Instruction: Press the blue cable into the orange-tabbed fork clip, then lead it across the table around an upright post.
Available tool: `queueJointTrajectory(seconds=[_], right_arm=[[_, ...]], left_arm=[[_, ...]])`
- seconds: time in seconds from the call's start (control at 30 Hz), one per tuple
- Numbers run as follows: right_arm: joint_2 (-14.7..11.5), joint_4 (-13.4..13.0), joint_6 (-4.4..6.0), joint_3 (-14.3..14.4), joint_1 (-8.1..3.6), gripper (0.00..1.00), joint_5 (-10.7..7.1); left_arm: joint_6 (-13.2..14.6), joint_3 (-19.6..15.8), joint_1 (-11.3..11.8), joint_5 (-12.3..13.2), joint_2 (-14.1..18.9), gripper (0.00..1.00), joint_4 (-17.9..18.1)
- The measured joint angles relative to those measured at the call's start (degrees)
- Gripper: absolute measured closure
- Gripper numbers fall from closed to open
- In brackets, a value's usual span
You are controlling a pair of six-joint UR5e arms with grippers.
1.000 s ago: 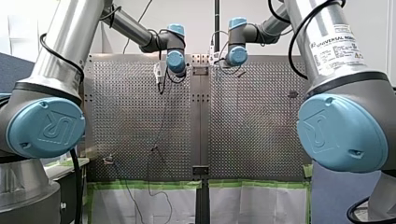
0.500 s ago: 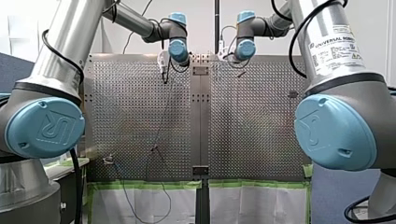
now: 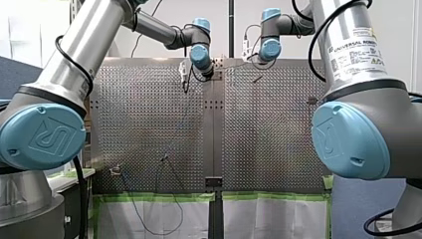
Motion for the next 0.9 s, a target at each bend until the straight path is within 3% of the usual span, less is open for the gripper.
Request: queueJointTrajectory(seconds=[0.43, 0.73, 0.9], right_arm=[[-0.3, 0.4, 1.03, 0.0, -3.51, 1.0, -0.07], [-0.3, 0.4, 1.42, 0.0, -5.78, 1.0, -0.2], [-0.3, 0.4, 1.45, 0.0, -6.87, 1.0, -0.69]], left_arm=[[-1.3, 7.6, -1.5, 2.0, -1.6, 1.0, -1.8], [-1.3, 13.0, -3.4, 2.1, -6.5, 1.0, -6.5], [-1.4, 16.2, -3.9, 1.8, -9.5, 1.0, -7.3]])
